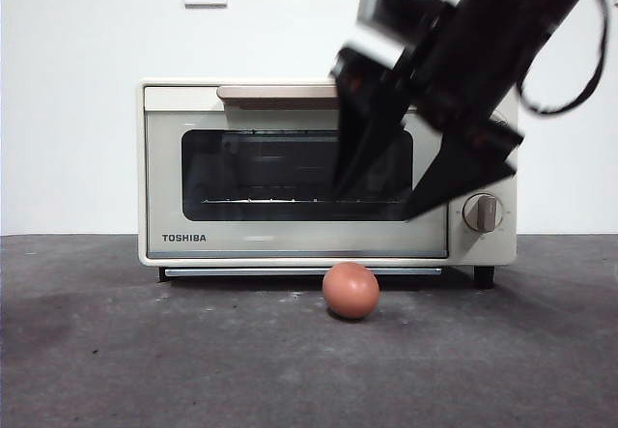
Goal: Eggoven
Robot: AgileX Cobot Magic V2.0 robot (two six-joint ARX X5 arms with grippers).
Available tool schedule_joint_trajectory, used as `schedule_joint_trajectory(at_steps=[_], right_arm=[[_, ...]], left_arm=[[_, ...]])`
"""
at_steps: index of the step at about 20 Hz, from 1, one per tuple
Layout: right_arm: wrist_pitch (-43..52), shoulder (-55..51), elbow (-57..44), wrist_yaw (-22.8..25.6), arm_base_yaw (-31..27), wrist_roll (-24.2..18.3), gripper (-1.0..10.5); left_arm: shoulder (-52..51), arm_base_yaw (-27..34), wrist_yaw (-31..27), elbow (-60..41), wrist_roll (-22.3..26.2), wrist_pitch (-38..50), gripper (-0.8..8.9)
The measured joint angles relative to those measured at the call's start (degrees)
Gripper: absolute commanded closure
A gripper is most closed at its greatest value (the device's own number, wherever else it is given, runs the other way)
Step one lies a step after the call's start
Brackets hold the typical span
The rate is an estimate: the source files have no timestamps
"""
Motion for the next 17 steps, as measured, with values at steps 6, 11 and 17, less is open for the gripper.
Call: schedule_joint_trajectory(at_steps=[6,11,17], right_arm=[[1.07,9.88,7.48,2.45,0.39,0.42,5.3],[1.31,12.22,8.83,3.19,0.81,0.66,5.3],[-2.21,16.11,8.9,7.19,3.5,1.07,5.5]], left_arm=[[0.0,0.0,0.0,0.0,0.0,0.0,8.06],[0.0,0.0,0.0,0.0,0.0,0.0,8.06],[0.0,0.0,0.0,0.0,0.0,-0.02,8.06]])
